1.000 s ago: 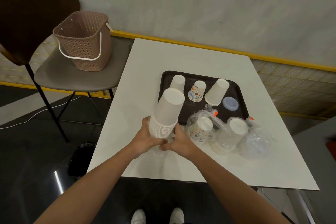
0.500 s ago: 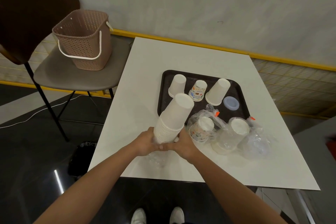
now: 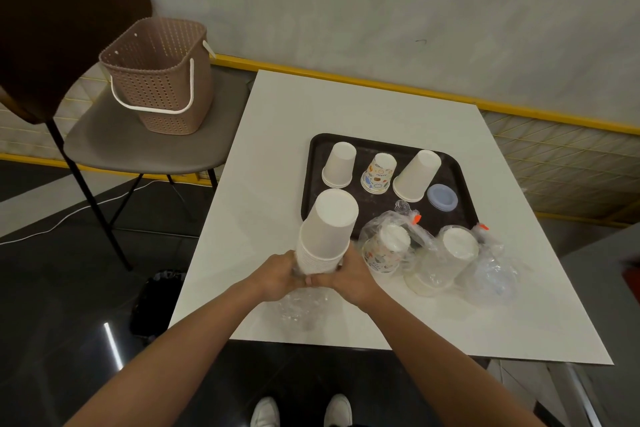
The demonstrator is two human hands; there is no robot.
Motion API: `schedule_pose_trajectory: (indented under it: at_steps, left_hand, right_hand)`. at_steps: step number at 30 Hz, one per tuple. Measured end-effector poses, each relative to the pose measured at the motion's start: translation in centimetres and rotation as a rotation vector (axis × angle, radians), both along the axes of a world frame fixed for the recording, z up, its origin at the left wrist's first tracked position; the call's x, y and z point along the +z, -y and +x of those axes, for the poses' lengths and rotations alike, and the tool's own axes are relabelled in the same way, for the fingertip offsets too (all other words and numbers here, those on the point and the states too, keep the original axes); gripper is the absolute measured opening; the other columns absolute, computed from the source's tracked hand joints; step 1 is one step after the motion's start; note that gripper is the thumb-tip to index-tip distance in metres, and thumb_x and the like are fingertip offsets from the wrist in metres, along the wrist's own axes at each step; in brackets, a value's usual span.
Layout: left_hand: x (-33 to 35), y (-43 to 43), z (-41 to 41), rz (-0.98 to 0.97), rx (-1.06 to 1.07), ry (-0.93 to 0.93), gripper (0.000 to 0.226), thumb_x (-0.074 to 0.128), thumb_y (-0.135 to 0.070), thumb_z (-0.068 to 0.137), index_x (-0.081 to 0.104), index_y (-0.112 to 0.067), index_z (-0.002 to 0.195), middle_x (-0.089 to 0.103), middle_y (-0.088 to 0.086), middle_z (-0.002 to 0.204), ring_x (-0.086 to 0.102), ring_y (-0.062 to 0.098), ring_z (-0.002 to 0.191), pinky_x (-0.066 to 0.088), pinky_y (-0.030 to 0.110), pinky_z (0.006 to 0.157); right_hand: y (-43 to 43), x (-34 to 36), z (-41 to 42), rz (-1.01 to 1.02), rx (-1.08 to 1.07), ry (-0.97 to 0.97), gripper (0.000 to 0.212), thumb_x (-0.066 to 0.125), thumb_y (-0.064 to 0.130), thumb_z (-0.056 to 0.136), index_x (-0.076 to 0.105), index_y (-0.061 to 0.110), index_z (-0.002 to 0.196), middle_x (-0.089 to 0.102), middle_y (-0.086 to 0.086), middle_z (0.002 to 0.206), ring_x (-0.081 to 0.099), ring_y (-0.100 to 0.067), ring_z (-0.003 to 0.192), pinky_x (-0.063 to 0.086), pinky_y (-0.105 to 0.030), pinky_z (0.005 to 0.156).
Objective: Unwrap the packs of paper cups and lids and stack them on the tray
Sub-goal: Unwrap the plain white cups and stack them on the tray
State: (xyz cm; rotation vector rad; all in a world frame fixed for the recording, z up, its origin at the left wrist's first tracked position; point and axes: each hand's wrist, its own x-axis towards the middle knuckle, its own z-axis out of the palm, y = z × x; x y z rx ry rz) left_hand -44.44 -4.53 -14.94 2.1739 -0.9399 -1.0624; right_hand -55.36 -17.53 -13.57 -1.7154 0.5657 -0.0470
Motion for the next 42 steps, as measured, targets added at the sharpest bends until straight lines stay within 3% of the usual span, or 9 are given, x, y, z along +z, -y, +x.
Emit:
schedule_pose_trajectory:
  at_steps: [4, 8, 12, 17, 24, 30, 35, 39, 42]
  left_hand:
    - [0.0, -0.5, 0.4, 0.008, 0.024, -0.033, 0.065, 0.067, -0.038, 0.084, 0.038, -0.017, 0.139, 0.056, 0.002, 0.131, 0.054, 0.022, 0.115, 0.046, 0.033, 0.096]
    - [-0.2, -1.0, 0.8, 0.046, 0.068, -0.049, 0.083, 0.061, -0.071, 0.064, 0.043, -0.025, 0.131, 0.060, -0.005, 0.122, 0.058, 0.015, 0.106, 0.049, 0.029, 0.088]
    - [-1.1, -1.2, 1.2, 0.060, 0.095, -0.060, 0.071, 0.070, -0.055, 0.075, 0.042, -0.022, 0.132, 0.060, -0.002, 0.122, 0.058, 0.018, 0.107, 0.048, 0.034, 0.096]
    - [-0.7, -0.6, 1.3, 0.146, 0.069, 0.049, 0.058, 0.068, -0.049, 0.081, 0.051, -0.013, 0.124, 0.064, 0.006, 0.115, 0.056, 0.019, 0.092, 0.044, 0.026, 0.080]
    - [0.4, -0.7, 2.0, 0.258, 0.035, 0.211, 0.047, 0.061, -0.049, 0.086, 0.064, -0.008, 0.107, 0.065, 0.008, 0.097, 0.052, 0.018, 0.080, 0.036, 0.024, 0.068]
    - [0.6, -0.9, 1.8, 0.222, 0.040, 0.165, 0.035, 0.055, -0.043, 0.091, 0.065, -0.012, 0.076, 0.063, 0.003, 0.080, 0.055, 0.016, 0.073, 0.035, 0.020, 0.059]
    - [1.2, -0.4, 1.3, 0.154, 0.070, 0.208, 0.023, 0.059, -0.026, 0.087, 0.054, -0.008, 0.101, 0.058, 0.003, 0.091, 0.054, 0.018, 0.079, 0.039, 0.023, 0.065]
    - [1.4, 0.1, 1.0, 0.123, 0.122, 0.265, 0.024, 0.062, -0.021, 0.079, 0.043, -0.011, 0.089, 0.050, 0.000, 0.082, 0.052, 0.020, 0.074, 0.039, 0.025, 0.059]
    - [1.5, 0.0, 1.0, 0.064, 0.180, 0.321, 0.017, 0.062, -0.017, 0.081, 0.053, -0.006, 0.090, 0.050, 0.003, 0.086, 0.054, 0.021, 0.076, 0.044, 0.024, 0.062]
  right_hand:
    - [-0.5, 1.4, 0.2, 0.002, 0.057, 0.038, 0.104, 0.090, 0.026, 0.044, 0.037, 0.013, 0.133, 0.056, -0.004, 0.125, 0.053, -0.018, 0.119, 0.050, -0.029, 0.091]
    - [-0.9, 4.7, 0.6, 0.039, 0.025, 0.183, 0.111, 0.085, 0.029, 0.040, 0.025, 0.023, 0.134, 0.047, 0.005, 0.125, 0.050, 0.007, 0.112, 0.046, -0.014, 0.087]
    - [-1.1, 6.5, 1.6, -0.099, -0.074, 0.305, 0.092, 0.088, 0.040, 0.046, 0.042, 0.039, 0.127, 0.044, 0.009, 0.137, 0.043, -0.006, 0.127, 0.039, -0.029, 0.104]
    - [-0.4, 7.2, 2.3, -0.186, -0.110, 0.310, 0.065, 0.086, 0.017, 0.058, 0.053, 0.029, 0.112, 0.062, 0.011, 0.111, 0.057, -0.005, 0.105, 0.045, -0.019, 0.089]
    - [0.3, 7.3, 2.3, -0.226, -0.146, 0.312, 0.061, 0.086, 0.016, 0.059, 0.051, 0.038, 0.105, 0.063, 0.007, 0.109, 0.059, -0.011, 0.104, 0.049, -0.033, 0.093]
    - [0.4, 7.6, 2.3, -0.229, -0.163, 0.298, 0.063, 0.087, 0.015, 0.061, 0.051, 0.038, 0.107, 0.060, 0.018, 0.107, 0.056, -0.002, 0.103, 0.047, -0.021, 0.089]
    - [0.5, 7.6, 2.1, -0.224, -0.203, 0.298, 0.063, 0.086, 0.013, 0.061, 0.052, 0.030, 0.110, 0.060, 0.023, 0.102, 0.056, 0.002, 0.099, 0.045, -0.016, 0.085]
    - [0.5, 7.9, 2.1, -0.231, -0.197, 0.292, 0.063, 0.086, 0.013, 0.061, 0.051, 0.033, 0.109, 0.057, 0.032, 0.098, 0.055, 0.006, 0.097, 0.046, -0.012, 0.082]
    - [0.6, 8.3, 2.2, -0.242, -0.203, 0.296, 0.063, 0.086, 0.013, 0.061, 0.049, 0.035, 0.108, 0.055, 0.035, 0.097, 0.054, 0.009, 0.096, 0.045, -0.010, 0.080]
